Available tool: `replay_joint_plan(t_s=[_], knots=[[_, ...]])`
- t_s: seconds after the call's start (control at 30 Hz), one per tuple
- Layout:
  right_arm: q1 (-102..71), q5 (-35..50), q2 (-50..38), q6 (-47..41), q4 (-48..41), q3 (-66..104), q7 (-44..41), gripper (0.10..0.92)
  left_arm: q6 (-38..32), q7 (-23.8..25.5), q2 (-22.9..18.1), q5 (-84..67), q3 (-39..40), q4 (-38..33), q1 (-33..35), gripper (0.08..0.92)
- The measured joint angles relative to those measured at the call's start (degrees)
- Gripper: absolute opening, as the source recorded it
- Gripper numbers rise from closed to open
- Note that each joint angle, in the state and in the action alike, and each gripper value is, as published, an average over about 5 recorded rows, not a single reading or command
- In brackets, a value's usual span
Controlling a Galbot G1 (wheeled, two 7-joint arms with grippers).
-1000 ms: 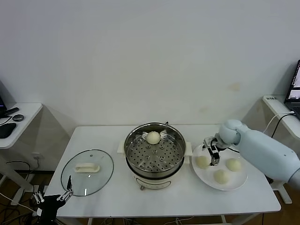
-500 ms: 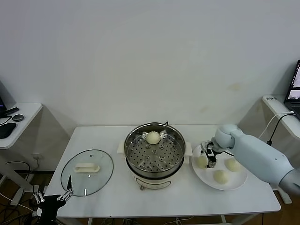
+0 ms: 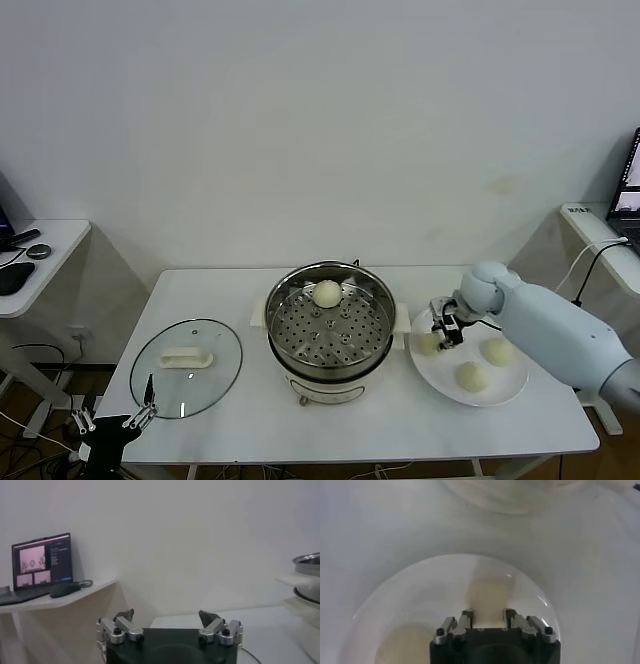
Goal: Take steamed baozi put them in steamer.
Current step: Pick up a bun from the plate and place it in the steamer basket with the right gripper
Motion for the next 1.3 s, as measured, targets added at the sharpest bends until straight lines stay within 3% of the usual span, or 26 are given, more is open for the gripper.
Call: replay_joint_plan(t_s=[0.33, 0.6, 0.93, 1.3], knots=[[15.22, 11.32, -5.08, -3.16, 6.94, -8.51, -3.23, 0.424, 0.32, 0.11, 0.62, -0.20, 0.70, -0.29, -0.81, 0.823], [31.51, 24.58, -3.77, -7.59, 12.71, -18.69, -2.18, 0.424, 0.37, 0.04, 1.37, -0.59, 1.23, -0.41, -1.57, 0.823], [38.89, 38.63, 6.03, -17.58, 16.90, -26.46, 5.65, 0.431, 0.57, -0.07, 1.32, -0.47, 0.95, -1.06, -2.06, 0.823], [36.36, 43.84, 20.95, -25.61, 11.11, -29.43, 11.80, 0.433, 0.35, -0.25, 0.52, -0.37, 0.39, -2.21, -2.18, 0.823]])
